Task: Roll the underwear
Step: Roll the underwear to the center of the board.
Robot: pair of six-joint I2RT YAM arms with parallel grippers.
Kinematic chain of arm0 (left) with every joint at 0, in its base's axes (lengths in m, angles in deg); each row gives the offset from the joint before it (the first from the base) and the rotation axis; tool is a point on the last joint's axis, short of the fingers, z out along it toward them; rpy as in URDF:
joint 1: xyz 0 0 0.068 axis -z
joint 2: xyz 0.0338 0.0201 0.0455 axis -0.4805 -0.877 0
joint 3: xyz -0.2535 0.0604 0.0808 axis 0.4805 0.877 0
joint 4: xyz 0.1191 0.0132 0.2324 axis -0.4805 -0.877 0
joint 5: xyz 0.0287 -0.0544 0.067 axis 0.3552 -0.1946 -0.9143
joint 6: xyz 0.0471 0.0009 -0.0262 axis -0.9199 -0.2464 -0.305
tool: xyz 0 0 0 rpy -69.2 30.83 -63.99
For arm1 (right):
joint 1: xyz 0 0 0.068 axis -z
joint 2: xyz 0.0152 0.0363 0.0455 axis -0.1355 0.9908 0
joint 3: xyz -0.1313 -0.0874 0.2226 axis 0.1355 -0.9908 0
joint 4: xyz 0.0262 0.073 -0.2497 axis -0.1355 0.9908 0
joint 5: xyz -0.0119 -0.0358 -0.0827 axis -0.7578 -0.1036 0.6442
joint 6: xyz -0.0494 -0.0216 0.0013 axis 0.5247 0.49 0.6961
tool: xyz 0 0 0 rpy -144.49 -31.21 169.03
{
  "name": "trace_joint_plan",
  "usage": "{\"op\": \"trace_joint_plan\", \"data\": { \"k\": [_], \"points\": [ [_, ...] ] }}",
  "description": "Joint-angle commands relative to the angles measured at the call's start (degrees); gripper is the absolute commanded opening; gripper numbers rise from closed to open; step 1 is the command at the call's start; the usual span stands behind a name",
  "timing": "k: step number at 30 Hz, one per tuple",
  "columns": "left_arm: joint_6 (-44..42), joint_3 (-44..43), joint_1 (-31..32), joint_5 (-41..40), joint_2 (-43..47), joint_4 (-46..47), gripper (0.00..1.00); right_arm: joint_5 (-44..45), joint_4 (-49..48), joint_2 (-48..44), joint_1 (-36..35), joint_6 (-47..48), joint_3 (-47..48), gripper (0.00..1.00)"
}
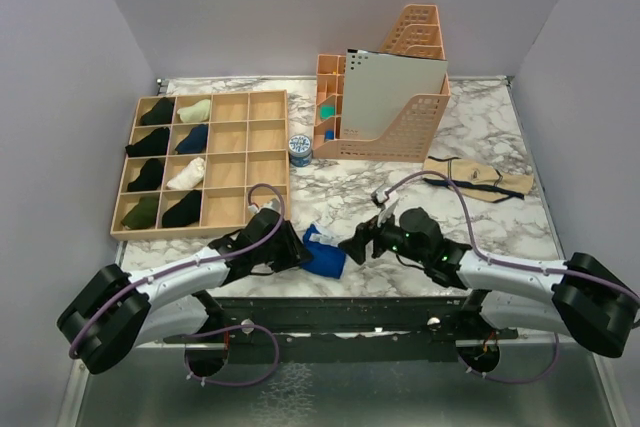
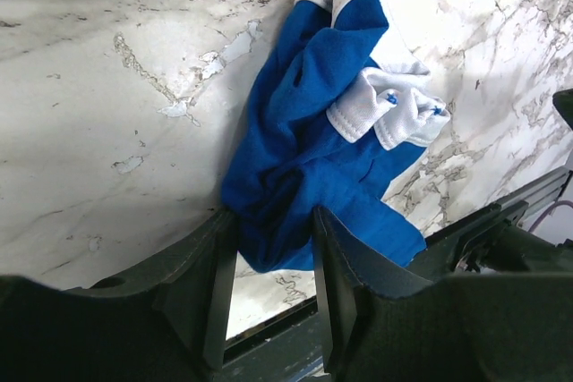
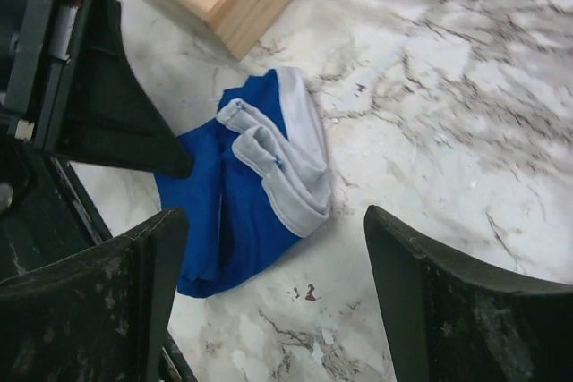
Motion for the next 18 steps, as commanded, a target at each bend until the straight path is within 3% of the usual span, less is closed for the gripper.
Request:
{"op": "trace_joint_plan", "data": {
  "k": [1, 3, 8, 18],
  "points": [
    [-2.16, -0.32, 0.33, -2.43, -2.09, -7.11, 0.43, -9.72, 1.08, 2.78, -2.89, 17.72, 4.74, 0.82],
    [-1.84, -1.08, 0.33, -2.85, -2.47, -8.7, 0.41, -9.35, 1.09, 1.97, -7.91, 29.25, 4.55, 0.83],
    [-1.51, -1.68, 0.33, -2.52, -2.9, -9.02, 0.41, 1.32, -2.72, 6.78, -21.56, 53.81, 2.71, 0.73],
    [-2.14, -2.78, 0.33, -2.0, -3.32, -9.37, 0.41, 6.53, -9.64, 17.74, -25.07, 60.9, 3.72, 0.63]
  ]
}}
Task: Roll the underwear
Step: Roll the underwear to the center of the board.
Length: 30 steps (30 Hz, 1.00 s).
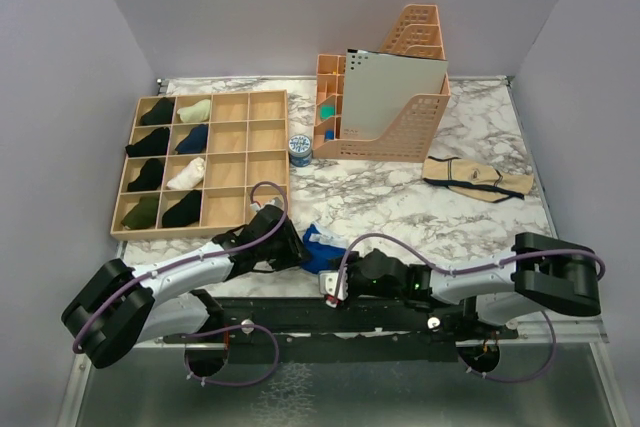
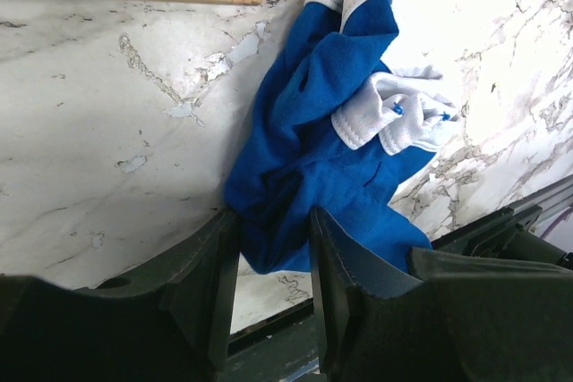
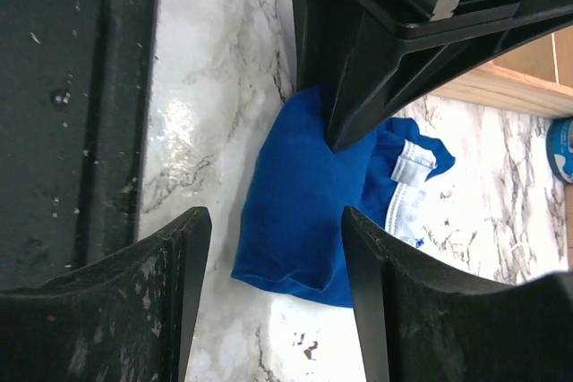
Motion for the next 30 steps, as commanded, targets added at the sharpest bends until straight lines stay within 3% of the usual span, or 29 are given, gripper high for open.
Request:
{"op": "trace_joint_plan", "data": {
  "k": [1, 11, 15, 22, 26, 30],
  "points": [
    [-1.64, 0.34, 0.29, -1.93, -0.86, -5.37, 0.41, 4.66, -5.67, 3.63, -0.59, 4.96, 0.36, 0.63],
    [-2.17, -0.1, 0.29, -1.52, -0.67, -5.81, 0.41, 8.58, -4.33, 9.91, -0.59, 0.22, 0.58, 0.43],
    [-2.7, -0.83, -0.01, -1.38, 0.49, -7.06, 0.42, 10.7, -4.68, 10.15, -0.59, -2.2, -1.04, 0.4],
    [-3.89, -2.28, -1.31, 0.36, 2.25, -7.46, 0.57, 8.5, -3.67, 13.49, -0.59, -8.52, -0.08, 0.28],
    [-4.44, -3.03, -2.19, 0.62, 3.95, -9.08, 0.62, 7.53, -4.49, 13.52, -0.52, -12.77, -0.52, 0.16],
    [-4.54, -2.48, -2.65, 0.03, 6.91, -9.18, 0.67, 2.9, -5.86, 12.06, 0.34, -17.49, -1.29, 0.12]
  ]
}}
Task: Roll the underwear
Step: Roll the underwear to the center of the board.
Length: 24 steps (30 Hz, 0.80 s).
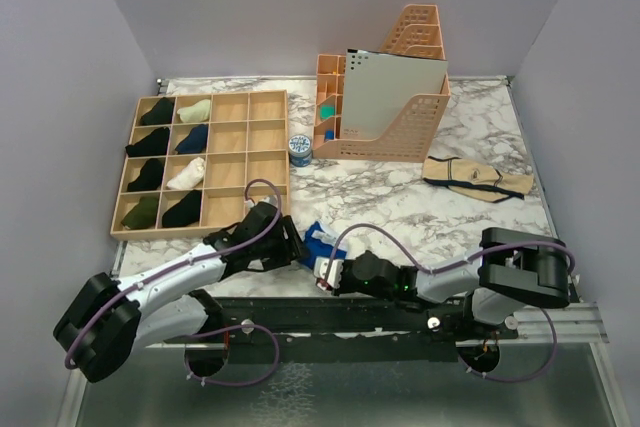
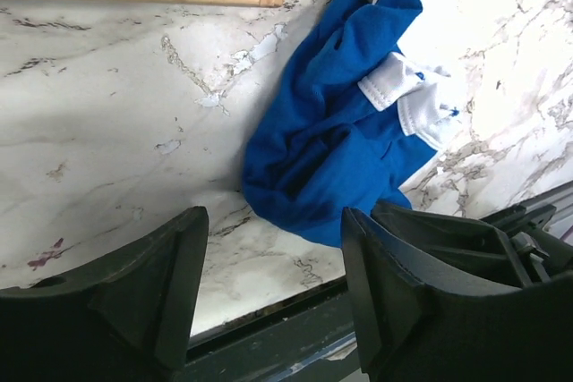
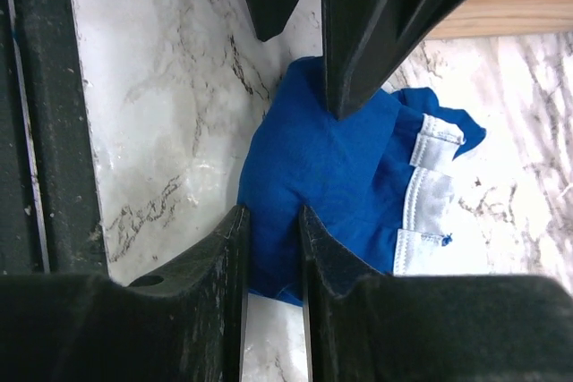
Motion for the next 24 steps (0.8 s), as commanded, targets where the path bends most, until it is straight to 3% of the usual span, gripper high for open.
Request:
{"op": "trace_joint_plan", "data": {
  "k": [1, 8, 13, 24],
  "points": [
    [-1.17, -0.81, -0.63, -0.33, 3.77, -2.54, 0.69, -6.91, 3.24, 0.4, 1.24, -9.32, -2.27, 0.11],
    [-1.93, 2.22, -0.71, 1.16, 10.72, 1.61, 0.76, -25.15, -9.16, -2.95, 8.67, -23.76, -6.64, 0.09],
    [-1.64, 5.01, -0.78, 3.97, 12.95, 6.75, 0.77, -33.91, -19.96, 1.32, 14.17, -36.46, -8.73, 0.1],
    [-5.16, 6.35, -0.69, 8.87, 12.47, 11.29, 0.78, -39.54, -53.33, 18.52, 23.71, -59.67, -15.14, 0.1]
  ]
}}
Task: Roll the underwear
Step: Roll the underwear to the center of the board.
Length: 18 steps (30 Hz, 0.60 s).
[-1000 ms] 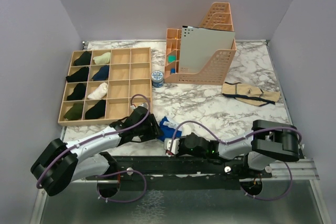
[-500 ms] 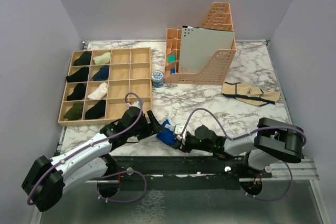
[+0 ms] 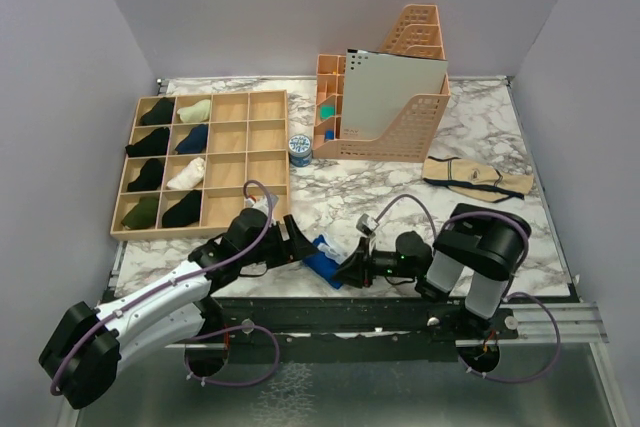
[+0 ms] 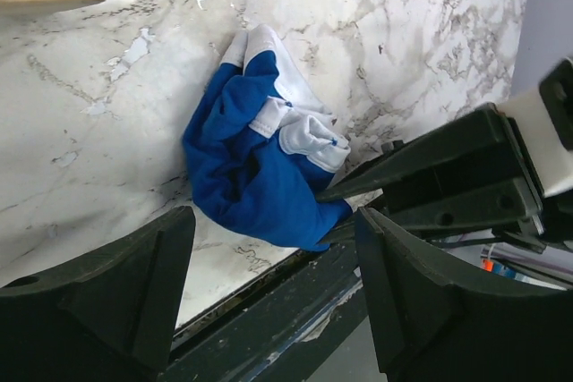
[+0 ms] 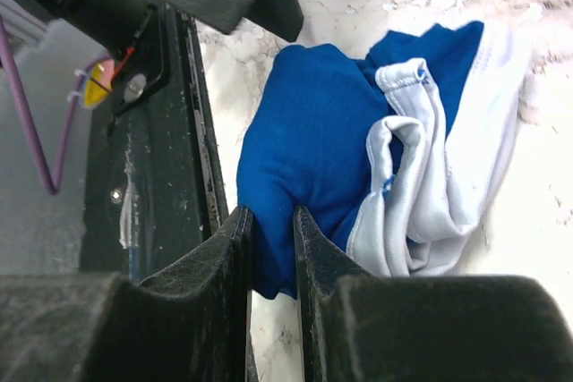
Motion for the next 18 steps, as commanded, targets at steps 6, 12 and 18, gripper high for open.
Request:
{"op": "trace_joint_plan", "data": {
  "k": [6, 12, 18],
  "points": [
    [-2.1, 1.5, -0.3, 4.21, -1.57, 4.96, 0.78, -2.01, -20.62, 13.01, 6.06, -21.07, -3.54, 0.1],
    [0.75, 2.95, -0.15, 1.9, -4.18, 7.16, 0.8, 0.65, -20.6, 13.8, 7.53, -25.33, -4.4, 0.1],
    [6.89, 2.39, 0.4, 0.05, -10.1, 12.24, 0.82, 0.37, -20.63, 14.93, 7.82, -26.02, -3.95, 0.11]
  ]
}}
